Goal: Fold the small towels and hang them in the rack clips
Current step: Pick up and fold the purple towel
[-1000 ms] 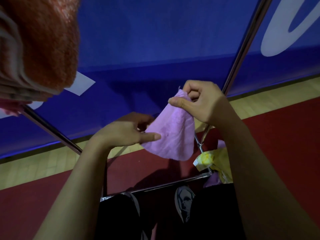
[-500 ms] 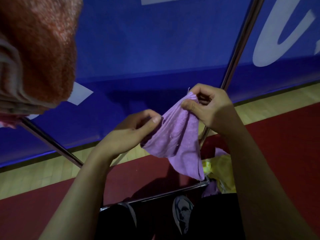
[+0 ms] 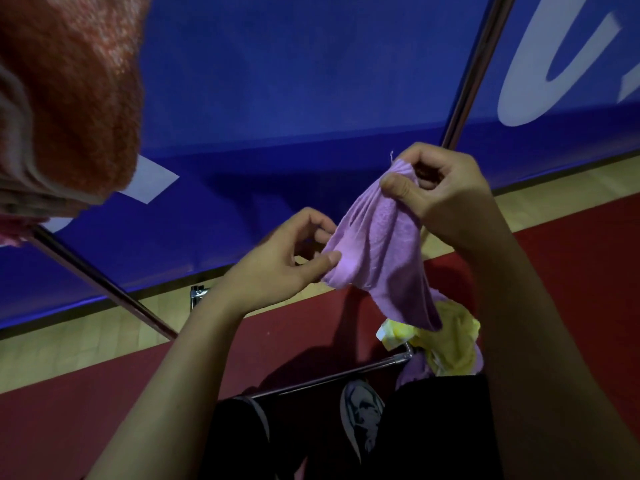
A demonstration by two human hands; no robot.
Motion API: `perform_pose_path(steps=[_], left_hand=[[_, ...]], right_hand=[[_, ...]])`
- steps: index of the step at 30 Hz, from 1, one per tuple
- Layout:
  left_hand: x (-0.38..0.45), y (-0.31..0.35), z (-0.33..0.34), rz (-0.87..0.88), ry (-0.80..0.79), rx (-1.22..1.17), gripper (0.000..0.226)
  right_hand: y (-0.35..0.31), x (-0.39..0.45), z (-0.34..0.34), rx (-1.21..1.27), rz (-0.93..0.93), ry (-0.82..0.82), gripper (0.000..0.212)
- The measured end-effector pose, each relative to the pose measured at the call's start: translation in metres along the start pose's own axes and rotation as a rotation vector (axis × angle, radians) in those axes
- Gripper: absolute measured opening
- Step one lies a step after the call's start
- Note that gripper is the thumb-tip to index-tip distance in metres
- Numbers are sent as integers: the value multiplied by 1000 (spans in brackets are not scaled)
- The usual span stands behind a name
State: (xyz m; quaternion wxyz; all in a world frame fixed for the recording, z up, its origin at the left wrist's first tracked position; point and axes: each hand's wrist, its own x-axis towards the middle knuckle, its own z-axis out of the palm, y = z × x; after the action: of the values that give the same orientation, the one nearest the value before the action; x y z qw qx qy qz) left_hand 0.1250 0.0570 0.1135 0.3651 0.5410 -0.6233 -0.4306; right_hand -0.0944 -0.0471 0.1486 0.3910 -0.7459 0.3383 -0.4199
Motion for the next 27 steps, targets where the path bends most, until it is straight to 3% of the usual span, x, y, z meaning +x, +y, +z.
perform_pose_path(steps=[6,11,27], left_hand=[[-3,0,0,3,-32,33,34],[-5,7,7,19,37,-54,16],[4,8,25,66,289,217,10]], right_hand=[[-5,-4,-10,-37,13,25,12],[-10,-7,-17,-62,18,13,16],[-14,-3,6,-83,-29,-96,27]])
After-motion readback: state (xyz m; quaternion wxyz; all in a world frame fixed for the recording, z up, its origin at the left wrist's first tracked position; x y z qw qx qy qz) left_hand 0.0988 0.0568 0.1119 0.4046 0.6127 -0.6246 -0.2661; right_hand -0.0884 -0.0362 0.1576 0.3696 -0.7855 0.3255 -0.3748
